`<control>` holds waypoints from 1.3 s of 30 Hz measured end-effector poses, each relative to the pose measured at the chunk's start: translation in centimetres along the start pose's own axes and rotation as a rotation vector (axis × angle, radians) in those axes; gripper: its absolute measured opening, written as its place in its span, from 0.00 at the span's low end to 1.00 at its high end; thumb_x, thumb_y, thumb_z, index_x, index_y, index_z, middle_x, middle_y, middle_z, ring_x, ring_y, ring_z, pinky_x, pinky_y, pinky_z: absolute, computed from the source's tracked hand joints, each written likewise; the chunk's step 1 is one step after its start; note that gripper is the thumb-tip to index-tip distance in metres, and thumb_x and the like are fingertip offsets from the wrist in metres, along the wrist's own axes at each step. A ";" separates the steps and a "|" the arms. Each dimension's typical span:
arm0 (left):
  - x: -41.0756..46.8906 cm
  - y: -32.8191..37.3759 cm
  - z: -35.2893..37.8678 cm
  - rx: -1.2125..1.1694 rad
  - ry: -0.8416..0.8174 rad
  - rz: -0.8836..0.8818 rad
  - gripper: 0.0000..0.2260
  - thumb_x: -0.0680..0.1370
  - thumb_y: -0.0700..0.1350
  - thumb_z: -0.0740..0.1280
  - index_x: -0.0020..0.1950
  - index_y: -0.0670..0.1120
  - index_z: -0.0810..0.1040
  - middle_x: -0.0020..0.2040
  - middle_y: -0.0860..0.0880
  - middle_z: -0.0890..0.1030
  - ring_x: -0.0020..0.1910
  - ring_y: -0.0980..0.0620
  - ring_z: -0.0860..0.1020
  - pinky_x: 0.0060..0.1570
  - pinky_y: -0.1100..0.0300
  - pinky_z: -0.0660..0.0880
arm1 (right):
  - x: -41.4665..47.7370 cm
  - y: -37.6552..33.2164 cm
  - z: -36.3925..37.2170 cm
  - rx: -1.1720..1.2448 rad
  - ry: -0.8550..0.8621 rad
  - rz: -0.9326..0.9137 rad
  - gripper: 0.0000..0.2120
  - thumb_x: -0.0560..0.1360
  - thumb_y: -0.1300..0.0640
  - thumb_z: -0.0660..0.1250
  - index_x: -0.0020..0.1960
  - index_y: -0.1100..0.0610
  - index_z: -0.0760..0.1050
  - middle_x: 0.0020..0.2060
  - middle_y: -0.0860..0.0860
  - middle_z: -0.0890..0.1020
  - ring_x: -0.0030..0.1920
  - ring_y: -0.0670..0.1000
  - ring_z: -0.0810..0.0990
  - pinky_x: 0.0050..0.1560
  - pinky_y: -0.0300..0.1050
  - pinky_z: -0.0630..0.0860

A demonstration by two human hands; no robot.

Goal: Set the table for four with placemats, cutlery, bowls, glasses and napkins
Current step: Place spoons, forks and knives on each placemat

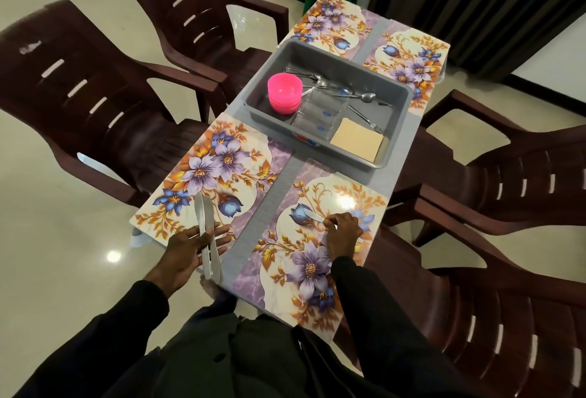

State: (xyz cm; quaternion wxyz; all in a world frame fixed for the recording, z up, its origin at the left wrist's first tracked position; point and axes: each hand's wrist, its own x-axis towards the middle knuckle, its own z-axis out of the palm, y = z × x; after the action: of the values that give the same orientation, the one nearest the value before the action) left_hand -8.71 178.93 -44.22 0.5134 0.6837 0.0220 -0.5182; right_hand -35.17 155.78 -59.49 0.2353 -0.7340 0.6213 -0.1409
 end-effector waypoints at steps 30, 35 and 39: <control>-2.2 0.7 -3.3 -0.081 -0.091 0.014 0.11 0.82 0.37 0.65 0.65 0.41 0.76 0.58 0.42 0.85 0.56 0.40 0.85 0.47 0.50 0.83 | -4.9 -11.7 -1.8 0.547 -0.040 0.015 0.03 0.75 0.63 0.72 0.46 0.56 0.83 0.43 0.49 0.84 0.45 0.49 0.81 0.50 0.50 0.79; -1.2 1.5 -5.9 -0.093 -0.134 0.016 0.14 0.80 0.36 0.68 0.66 0.37 0.76 0.58 0.40 0.85 0.56 0.38 0.84 0.55 0.45 0.82 | -9.4 -20.8 -0.9 0.667 -0.456 -0.138 0.05 0.76 0.56 0.75 0.49 0.57 0.86 0.42 0.48 0.87 0.44 0.46 0.85 0.48 0.41 0.82; 0.0 2.9 -9.2 -0.060 -0.166 0.012 0.13 0.79 0.38 0.71 0.63 0.40 0.79 0.56 0.41 0.86 0.54 0.39 0.85 0.60 0.41 0.80 | -12.3 -26.5 1.7 0.676 -0.584 -0.150 0.05 0.76 0.55 0.75 0.49 0.55 0.87 0.42 0.49 0.88 0.43 0.47 0.86 0.45 0.39 0.81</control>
State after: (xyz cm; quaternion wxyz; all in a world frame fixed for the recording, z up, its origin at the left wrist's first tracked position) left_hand -0.77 184.21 -42.83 0.5365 0.6230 -0.0092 -0.5692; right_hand -14.19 171.19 -46.06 0.6162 -0.6680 0.3932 -0.1394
